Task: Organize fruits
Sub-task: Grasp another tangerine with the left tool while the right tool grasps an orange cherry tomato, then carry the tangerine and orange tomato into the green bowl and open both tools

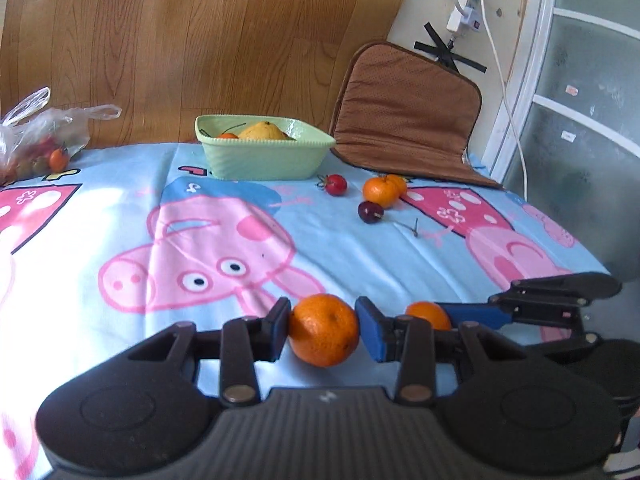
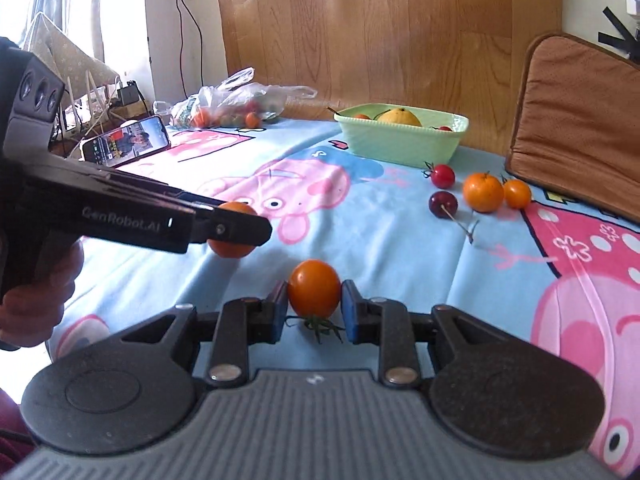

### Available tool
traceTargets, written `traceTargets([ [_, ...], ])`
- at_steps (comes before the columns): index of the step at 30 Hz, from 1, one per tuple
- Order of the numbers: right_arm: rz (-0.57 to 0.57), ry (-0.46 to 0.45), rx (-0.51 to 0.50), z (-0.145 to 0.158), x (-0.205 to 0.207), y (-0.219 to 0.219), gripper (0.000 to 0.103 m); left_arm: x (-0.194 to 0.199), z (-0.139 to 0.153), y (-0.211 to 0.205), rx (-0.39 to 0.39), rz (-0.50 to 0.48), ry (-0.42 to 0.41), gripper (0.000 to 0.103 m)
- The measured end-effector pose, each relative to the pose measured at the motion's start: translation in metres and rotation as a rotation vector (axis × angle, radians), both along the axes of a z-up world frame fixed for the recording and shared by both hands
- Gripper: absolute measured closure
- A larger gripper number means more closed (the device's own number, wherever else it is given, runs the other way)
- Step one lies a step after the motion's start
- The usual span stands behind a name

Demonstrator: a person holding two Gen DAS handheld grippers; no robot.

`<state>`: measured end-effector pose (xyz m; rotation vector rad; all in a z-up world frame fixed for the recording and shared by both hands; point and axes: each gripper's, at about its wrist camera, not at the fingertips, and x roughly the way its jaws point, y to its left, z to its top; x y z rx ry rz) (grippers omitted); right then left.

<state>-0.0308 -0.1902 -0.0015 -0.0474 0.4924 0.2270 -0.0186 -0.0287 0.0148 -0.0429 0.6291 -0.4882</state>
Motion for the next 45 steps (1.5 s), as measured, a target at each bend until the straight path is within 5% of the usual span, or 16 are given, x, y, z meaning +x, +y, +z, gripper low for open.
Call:
traceTargets([
  [6,-0.016,-0.012,-0.044,-0.009,-0.007,0.005,0.071,-0.004,-0.009,-0.003,0.035,0.023,-0.001,0.064],
  [10,-0.027,-0.026,-0.024,-0.011,-0.008,0.003,0.07,-0.01,-0.006,-0.007,0.073,0.03,-0.038,0.051],
  [13,-0.029,-0.026,-0.013,-0.011,-0.008,0.002,0.07,-0.011,-0.007,-0.009,0.081,0.026,-0.042,0.053],
  [16,-0.026,-0.029,-0.014,-0.012,-0.009,0.003,0.071,-0.011,-0.011,-0.01,0.083,0.016,-0.029,0.067],
  [22,-0.025,-0.032,0.064,0.005,0.005,-0.01,0.073,0.006,0.009,-0.008,0.06,-0.016,-0.042,0.067],
  [28,-0.01,-0.07,0.155,0.075,0.072,-0.043,0.072,0.089,0.082,-0.006,0.042,0.007,-0.125,0.067],
  [32,-0.075,-0.127,0.131,0.119,0.134,-0.063,0.072,0.169,0.108,-0.003,0.023,0.083,-0.098,0.067],
  [39,-0.148,-0.047,0.147,0.095,0.223,-0.087,0.072,0.285,0.071,-0.007,0.007,0.187,0.056,0.067],
  [45,-0.151,0.058,0.213,0.065,0.275,-0.096,0.072,0.328,0.034,-0.024,0.05,0.191,0.128,0.067],
])
